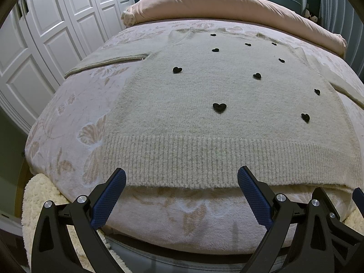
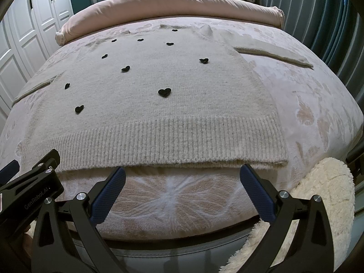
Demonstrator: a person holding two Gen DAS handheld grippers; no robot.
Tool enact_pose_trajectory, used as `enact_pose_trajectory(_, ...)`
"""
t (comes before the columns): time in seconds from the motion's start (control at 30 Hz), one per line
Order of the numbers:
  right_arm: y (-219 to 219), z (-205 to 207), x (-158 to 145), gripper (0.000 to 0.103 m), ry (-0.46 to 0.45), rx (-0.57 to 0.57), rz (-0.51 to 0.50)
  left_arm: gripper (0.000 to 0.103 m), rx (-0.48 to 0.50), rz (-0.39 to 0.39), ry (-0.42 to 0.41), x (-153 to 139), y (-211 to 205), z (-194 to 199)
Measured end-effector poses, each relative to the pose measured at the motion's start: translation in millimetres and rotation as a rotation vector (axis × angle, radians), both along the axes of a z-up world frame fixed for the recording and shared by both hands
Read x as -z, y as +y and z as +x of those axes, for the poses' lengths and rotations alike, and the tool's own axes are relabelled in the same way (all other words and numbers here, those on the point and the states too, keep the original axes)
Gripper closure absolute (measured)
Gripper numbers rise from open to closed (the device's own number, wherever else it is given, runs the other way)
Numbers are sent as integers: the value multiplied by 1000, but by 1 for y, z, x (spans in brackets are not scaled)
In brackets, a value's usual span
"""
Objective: Fold small clothes
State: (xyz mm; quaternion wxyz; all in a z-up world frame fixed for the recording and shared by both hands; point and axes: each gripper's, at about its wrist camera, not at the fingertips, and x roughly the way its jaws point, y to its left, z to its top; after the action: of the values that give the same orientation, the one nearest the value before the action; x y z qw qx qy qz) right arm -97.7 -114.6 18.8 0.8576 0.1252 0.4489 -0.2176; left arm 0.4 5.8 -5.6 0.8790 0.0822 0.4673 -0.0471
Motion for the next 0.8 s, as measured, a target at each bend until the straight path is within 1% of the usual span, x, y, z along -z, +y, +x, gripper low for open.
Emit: enact_pose_trajectory(0.8, -1, -1, 1, 5, 2, 3, 7, 7, -1, 2, 1, 0, 0, 0)
